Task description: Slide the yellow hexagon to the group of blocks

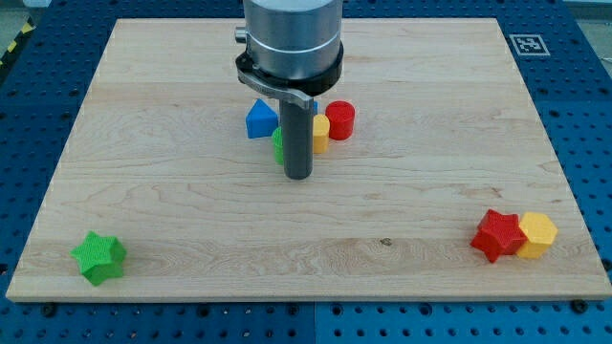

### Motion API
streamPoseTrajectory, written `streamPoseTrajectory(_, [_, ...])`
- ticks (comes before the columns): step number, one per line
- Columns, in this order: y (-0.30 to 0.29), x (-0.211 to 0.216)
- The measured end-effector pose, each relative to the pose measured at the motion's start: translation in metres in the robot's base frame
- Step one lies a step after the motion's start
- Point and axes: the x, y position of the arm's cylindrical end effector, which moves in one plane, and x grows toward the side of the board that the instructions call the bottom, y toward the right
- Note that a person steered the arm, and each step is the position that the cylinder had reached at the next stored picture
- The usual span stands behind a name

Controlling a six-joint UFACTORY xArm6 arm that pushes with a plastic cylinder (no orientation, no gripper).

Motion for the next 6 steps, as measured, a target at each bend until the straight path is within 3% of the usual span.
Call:
streamPoseTrajectory(1, [0.0,-0.003])
streamPoseTrajectory(2, [0.021,0.054])
streamPoseTrajectory(3, [0.087,0.129])
streamPoseTrajectory(4, [0.111,0.14])
streamPoseTrajectory(6, [0.28,0.14])
